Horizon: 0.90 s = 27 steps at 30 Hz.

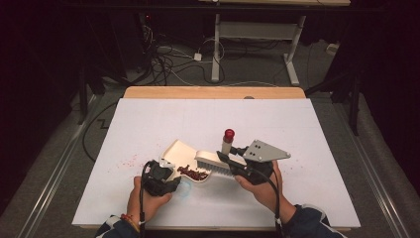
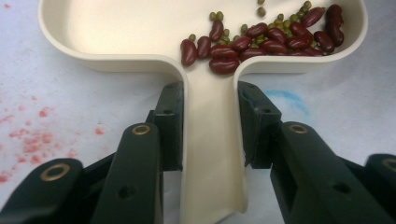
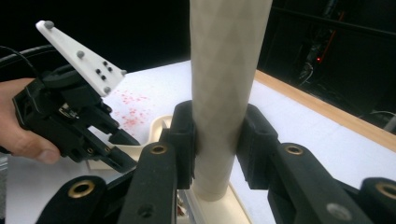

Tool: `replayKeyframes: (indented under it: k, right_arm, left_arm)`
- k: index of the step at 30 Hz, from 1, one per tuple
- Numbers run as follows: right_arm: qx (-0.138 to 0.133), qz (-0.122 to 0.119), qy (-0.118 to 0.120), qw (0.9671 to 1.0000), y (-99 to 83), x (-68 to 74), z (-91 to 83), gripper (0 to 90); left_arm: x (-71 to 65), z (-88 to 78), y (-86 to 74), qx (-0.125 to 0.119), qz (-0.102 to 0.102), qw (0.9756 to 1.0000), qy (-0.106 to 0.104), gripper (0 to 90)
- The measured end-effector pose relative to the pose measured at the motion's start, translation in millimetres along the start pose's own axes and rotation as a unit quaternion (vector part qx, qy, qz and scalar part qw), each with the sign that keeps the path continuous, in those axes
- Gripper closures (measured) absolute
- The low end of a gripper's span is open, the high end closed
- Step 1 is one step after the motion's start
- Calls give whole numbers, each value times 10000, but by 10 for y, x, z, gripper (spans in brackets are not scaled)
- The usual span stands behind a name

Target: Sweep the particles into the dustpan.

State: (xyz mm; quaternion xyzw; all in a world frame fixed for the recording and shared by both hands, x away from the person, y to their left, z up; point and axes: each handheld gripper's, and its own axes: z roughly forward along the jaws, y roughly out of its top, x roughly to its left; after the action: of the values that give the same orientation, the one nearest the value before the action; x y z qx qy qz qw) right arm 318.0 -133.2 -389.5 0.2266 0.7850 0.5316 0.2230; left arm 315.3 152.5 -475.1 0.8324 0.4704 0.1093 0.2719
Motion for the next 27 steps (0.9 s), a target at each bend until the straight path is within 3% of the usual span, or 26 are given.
replayKeyframes:
  k: [15, 27]
  right_arm:
    - [156, 74, -55, 9998, -45, -311, -285, 702]
    - [412, 152, -128, 9990, -151, -541, -573, 702]
  left_arm:
    - [137, -29, -21, -124, -125, 9995, 277, 637]
    - [246, -43, -37, -160, -268, 9991, 294, 637]
